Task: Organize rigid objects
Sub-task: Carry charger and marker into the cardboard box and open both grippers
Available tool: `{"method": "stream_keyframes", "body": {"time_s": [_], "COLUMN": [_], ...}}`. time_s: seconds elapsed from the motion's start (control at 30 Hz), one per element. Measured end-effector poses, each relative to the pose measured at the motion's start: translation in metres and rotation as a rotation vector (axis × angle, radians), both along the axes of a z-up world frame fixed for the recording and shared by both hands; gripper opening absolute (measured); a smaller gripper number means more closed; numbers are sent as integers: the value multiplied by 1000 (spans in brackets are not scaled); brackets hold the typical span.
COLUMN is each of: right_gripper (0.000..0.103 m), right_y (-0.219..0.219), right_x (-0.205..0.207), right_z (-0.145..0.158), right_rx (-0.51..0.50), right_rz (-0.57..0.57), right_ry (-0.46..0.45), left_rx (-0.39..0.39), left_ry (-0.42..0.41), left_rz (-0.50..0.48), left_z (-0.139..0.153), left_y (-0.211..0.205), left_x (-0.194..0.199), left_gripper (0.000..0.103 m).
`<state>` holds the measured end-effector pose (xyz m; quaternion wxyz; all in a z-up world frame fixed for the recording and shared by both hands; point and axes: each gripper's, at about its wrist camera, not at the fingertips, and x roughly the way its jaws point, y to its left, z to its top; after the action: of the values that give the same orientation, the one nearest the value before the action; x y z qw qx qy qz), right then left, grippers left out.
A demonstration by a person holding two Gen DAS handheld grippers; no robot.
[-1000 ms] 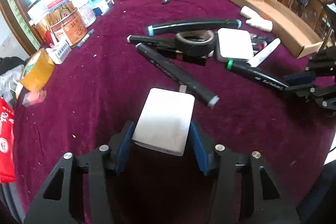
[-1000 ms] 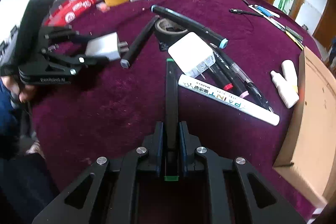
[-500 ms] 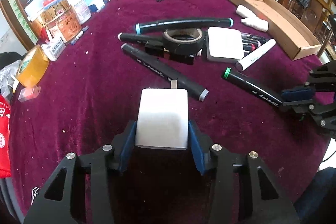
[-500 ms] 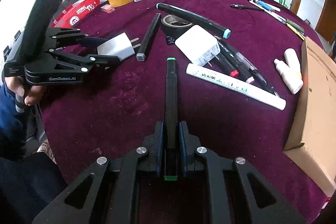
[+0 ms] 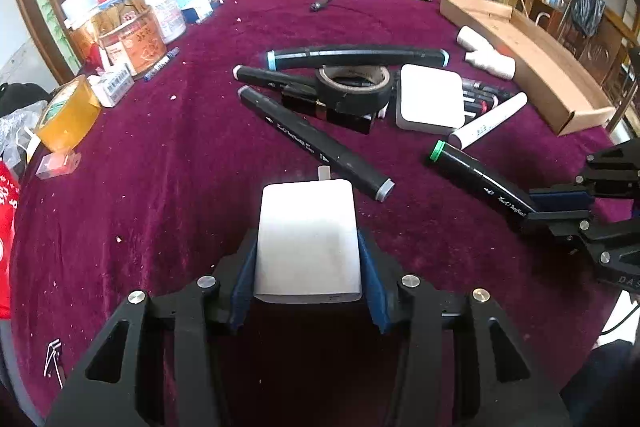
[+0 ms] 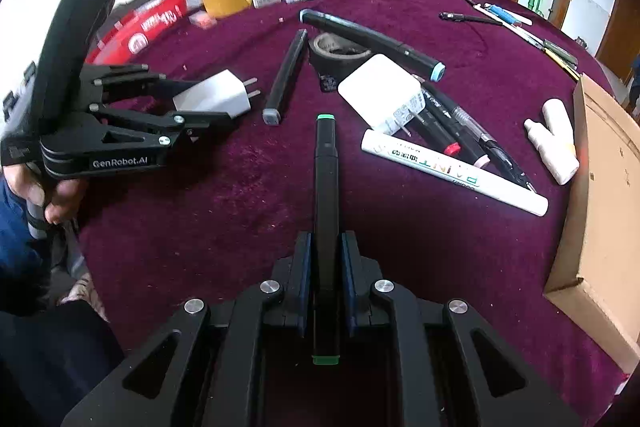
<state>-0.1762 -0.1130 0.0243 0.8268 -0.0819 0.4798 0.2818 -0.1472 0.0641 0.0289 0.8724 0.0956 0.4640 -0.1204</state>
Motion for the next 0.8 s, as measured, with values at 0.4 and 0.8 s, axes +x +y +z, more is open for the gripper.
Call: {"method": "stream_keyframes", "body": {"time_s": [0.4, 0.8], "right_gripper": [13, 13], "right_y": [-32, -131], "right_x": [-7, 19], "right_z": [33, 48], "right_rx": [154, 283], "right_rz": [-74, -358], "right_ry": [-73, -106], "left_rx": [-88, -184], "left_ry": [-89, -52], "left_rz": [-13, -143], "left_z": [41, 69], "left_y": [-24, -118], "left_x": [-4, 29], "left_gripper": [46, 45]}}
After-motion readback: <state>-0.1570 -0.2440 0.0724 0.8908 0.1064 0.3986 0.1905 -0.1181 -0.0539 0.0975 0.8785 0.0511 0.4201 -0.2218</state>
